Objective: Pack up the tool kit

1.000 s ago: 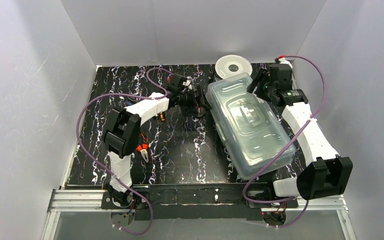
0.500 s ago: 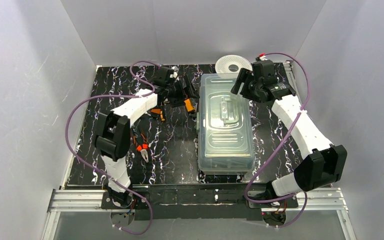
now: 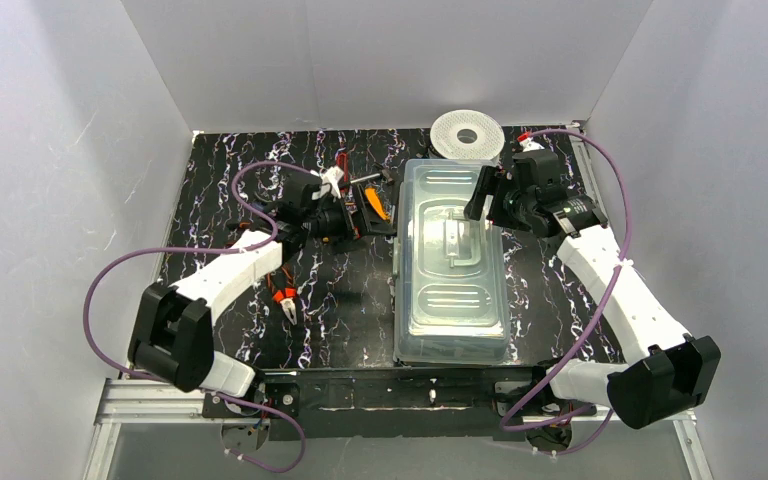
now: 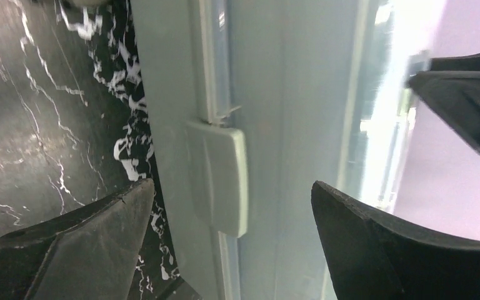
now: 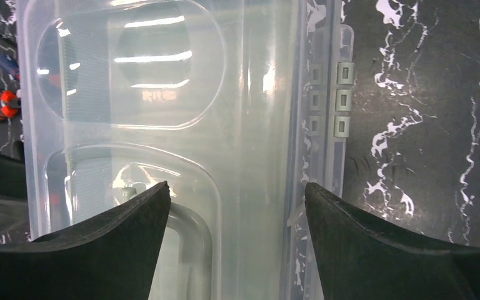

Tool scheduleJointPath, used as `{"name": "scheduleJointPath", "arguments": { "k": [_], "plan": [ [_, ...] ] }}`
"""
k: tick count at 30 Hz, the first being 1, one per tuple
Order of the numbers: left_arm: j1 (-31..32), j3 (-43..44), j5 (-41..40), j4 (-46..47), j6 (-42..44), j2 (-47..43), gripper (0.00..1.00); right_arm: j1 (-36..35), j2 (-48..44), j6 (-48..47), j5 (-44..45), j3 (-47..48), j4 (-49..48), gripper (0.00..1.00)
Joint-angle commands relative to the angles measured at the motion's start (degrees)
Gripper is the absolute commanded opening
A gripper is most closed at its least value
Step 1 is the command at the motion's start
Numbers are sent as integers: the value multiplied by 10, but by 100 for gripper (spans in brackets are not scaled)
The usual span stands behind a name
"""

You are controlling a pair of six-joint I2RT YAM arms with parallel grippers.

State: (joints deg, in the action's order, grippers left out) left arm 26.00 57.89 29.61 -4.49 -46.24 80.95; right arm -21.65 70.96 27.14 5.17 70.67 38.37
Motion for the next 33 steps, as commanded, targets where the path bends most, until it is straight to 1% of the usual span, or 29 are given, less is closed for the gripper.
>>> {"name": "scheduleJointPath", "arguments": {
  "k": [1,4,8,12,15,19,20,22,24,26,30,31,33],
  "plan": [
    [-2,-56,95,98,-49,26,98,4,-6,-11,-66,-59,55,83],
    [-2,-82,127,171,-76,40,98,30,-21,-9,-105,-98,28,83],
    [-2,-113,162,262,-122,59,96,81,-15,-5,-177,-121,-4,78],
    [-2,-151,181,365,-183,87,91,91,12,-5,-189,-111,-5,75],
    [-1,-179,195,465,-230,129,90,93,26,-4,-195,-104,-6,74],
    [-1,-221,203,676,-345,211,85,98,33,-1,-199,-100,-9,74],
    [0,-227,203,726,-376,244,83,99,33,0,-199,-101,-10,73],
    [5,-229,203,833,-434,290,78,101,35,0,-203,-106,-16,71],
    [14,-219,202,910,-487,329,75,103,40,1,-210,-112,-19,70],
    [25,-207,202,927,-505,346,75,105,46,2,-209,-115,-20,69],
    [45,-203,202,928,-508,341,74,107,52,6,-213,-121,-29,66],
    [48,-205,202,928,-511,335,71,107,53,7,-213,-121,-31,66],
    [50,-212,200,928,-517,319,58,107,55,8,-215,-123,-34,66]
  ]
}}
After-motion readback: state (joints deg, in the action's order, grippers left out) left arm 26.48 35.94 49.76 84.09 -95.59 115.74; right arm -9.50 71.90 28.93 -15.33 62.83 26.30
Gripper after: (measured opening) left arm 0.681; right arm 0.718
